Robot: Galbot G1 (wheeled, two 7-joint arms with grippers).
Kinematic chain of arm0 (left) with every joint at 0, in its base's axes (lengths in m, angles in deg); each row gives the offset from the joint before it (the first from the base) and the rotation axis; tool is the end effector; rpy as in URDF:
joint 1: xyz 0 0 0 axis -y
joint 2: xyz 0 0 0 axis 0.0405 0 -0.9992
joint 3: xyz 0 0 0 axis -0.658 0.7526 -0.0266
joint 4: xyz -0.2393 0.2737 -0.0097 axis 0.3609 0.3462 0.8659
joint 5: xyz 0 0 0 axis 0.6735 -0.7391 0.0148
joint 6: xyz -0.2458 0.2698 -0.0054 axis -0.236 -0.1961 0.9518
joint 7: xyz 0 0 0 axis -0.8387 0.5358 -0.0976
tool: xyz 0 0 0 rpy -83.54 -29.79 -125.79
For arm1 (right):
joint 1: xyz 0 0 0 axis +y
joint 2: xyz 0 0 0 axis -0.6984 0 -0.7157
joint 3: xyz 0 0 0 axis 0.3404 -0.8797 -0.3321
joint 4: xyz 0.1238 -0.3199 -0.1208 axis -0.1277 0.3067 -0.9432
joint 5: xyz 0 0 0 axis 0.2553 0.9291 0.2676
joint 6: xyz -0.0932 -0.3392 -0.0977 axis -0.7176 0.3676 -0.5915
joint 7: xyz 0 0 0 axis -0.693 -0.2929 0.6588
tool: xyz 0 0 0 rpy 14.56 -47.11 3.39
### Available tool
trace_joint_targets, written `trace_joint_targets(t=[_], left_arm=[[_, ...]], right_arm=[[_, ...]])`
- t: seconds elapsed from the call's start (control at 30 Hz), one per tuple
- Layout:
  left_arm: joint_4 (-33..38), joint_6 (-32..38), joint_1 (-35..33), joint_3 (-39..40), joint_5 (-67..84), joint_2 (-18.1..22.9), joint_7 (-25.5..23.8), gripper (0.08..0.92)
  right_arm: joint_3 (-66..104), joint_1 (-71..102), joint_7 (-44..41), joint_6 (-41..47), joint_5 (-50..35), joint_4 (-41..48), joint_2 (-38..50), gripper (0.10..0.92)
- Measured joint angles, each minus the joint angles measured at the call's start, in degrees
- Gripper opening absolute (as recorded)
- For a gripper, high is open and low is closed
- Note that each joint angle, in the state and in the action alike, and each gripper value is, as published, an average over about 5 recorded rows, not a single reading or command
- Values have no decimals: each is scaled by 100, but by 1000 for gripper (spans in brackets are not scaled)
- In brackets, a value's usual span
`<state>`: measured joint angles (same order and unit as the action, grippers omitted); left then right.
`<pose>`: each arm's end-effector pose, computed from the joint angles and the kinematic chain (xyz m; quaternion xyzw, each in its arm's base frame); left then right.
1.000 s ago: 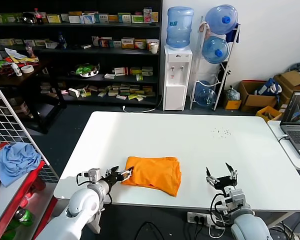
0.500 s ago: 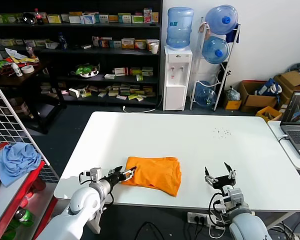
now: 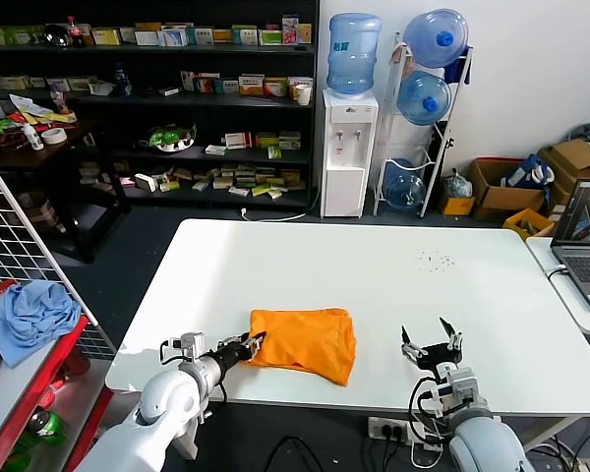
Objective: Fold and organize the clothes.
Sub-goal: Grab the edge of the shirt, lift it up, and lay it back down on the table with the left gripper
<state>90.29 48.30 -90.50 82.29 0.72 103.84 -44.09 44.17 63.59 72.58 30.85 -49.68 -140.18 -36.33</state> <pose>0.3453 0.0304 -0.3711 -0.1887 -0.9202 0.1284 0.3180 0.2547 -0.0829 -0.3525 0.0247 -0.9765 0.1396 0.1622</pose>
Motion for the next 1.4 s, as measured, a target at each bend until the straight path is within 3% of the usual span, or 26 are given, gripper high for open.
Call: trace_joint_targets(t=[0.17, 0.27, 0.5, 0.77, 1.4], left_arm=[[47, 68, -52, -63, -20, -4, 7, 192], [103, 89, -91, -115, -28, -42, 38, 154], [316, 39, -216, -353, -53, -284, 227, 154], [358, -111, -261, -764, -215, -861, 512, 154], [-750, 249, -52, -1596, -1425, -2588, 594, 154]], right_arm=[[1, -16, 6, 9, -16, -5, 27, 823], [-20, -48, 11, 25, -25, -6, 29, 823], [-121, -159, 17, 57, -39, 24, 3, 823], [-229, -271, 27, 91, -59, 37, 11, 823], [-384, -432, 29, 70, -70, 20, -89, 823]])
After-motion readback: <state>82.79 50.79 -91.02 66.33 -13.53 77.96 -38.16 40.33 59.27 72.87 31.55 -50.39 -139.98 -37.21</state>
